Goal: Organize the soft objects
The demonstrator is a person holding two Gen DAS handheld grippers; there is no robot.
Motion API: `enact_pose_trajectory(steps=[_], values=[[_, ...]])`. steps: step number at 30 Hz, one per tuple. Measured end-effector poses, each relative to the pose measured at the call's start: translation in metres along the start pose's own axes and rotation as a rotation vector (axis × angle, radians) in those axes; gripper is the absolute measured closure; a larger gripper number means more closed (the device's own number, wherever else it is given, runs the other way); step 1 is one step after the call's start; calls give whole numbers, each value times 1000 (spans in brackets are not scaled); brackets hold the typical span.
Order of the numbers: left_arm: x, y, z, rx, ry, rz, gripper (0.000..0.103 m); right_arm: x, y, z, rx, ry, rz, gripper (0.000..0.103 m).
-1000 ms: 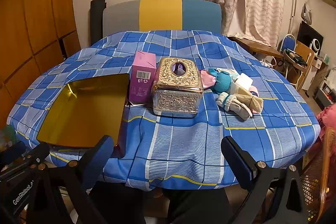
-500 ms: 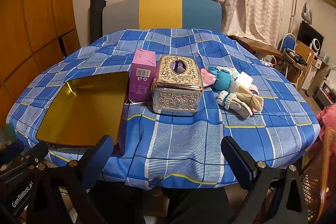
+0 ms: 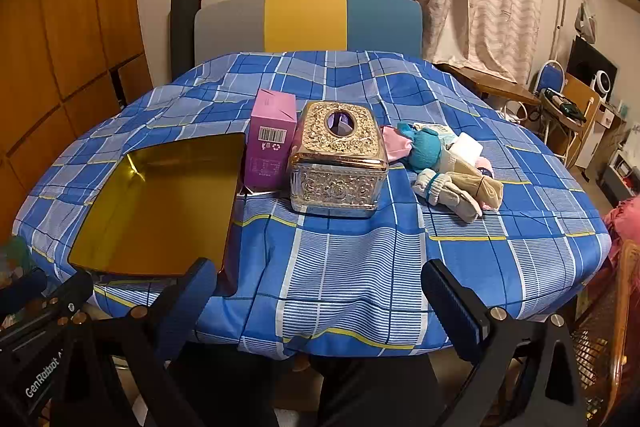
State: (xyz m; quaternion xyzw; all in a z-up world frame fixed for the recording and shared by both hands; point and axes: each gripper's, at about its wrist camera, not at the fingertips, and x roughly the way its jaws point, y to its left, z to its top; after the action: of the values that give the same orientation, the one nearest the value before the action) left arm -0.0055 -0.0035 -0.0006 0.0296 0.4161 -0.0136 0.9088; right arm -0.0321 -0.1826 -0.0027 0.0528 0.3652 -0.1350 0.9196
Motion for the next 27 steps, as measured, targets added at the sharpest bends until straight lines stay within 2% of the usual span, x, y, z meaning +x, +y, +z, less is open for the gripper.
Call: enact_pose_trajectory(steps=[27], values=[[5,-1,-1,5,17,3,42,4,-2,-1,14,15,3,0]])
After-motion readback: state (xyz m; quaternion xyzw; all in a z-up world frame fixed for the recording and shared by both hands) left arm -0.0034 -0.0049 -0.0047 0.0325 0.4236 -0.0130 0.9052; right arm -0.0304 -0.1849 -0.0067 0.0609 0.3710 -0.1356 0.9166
